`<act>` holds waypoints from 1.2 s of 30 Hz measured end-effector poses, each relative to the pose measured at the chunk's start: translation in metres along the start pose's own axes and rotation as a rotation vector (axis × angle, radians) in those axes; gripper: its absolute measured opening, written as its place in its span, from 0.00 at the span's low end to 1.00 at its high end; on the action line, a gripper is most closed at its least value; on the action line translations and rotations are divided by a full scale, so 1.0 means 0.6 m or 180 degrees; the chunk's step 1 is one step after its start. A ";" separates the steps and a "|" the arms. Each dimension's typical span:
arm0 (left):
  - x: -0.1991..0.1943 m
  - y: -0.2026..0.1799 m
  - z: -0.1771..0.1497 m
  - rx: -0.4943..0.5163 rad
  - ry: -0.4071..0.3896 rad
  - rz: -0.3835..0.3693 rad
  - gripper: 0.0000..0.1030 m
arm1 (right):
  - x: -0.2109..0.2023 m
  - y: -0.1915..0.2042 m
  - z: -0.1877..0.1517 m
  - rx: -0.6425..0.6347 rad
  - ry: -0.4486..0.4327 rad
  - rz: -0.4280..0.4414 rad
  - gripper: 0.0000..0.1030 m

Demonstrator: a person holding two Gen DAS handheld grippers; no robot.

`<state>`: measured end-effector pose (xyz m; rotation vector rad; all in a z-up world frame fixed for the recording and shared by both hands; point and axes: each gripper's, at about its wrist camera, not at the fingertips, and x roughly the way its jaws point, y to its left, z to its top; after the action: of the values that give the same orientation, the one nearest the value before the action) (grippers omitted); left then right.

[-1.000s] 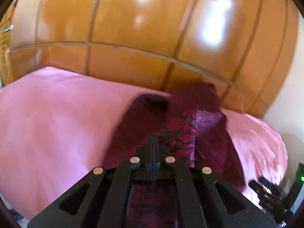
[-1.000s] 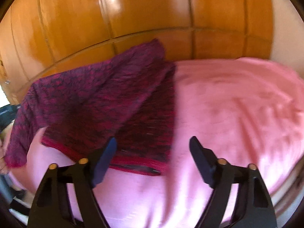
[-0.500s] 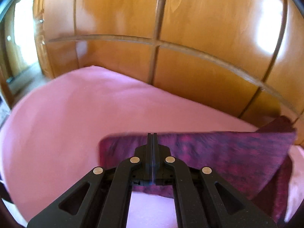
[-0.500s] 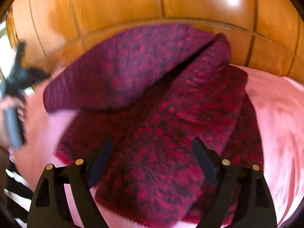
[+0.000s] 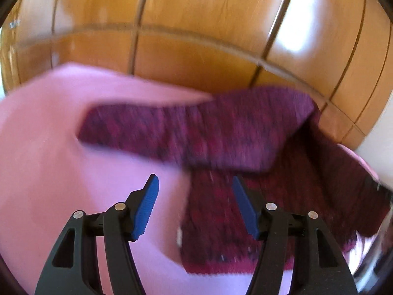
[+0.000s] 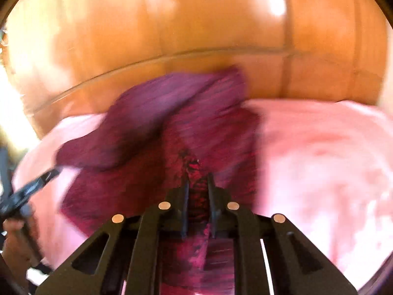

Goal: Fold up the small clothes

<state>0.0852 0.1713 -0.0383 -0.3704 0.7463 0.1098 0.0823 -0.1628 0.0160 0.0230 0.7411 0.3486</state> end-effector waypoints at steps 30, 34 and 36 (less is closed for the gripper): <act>0.048 -0.013 -0.041 -0.0188 0.0464 -0.0315 0.70 | 0.075 -0.165 -0.012 -0.0272 0.0634 0.0023 0.08; 0.051 -0.014 -0.038 -0.0237 0.0469 -0.0347 0.70 | 0.048 -0.257 0.081 -0.0346 0.0201 -0.1072 0.08; 0.050 -0.011 -0.038 -0.0268 0.0476 -0.0368 0.70 | 0.045 -0.287 0.111 -0.0349 0.0068 -0.1460 0.08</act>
<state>0.0940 0.1556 -0.0718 -0.5052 0.8676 0.0045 0.1970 -0.3094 0.0231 -0.2512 0.7242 -0.0492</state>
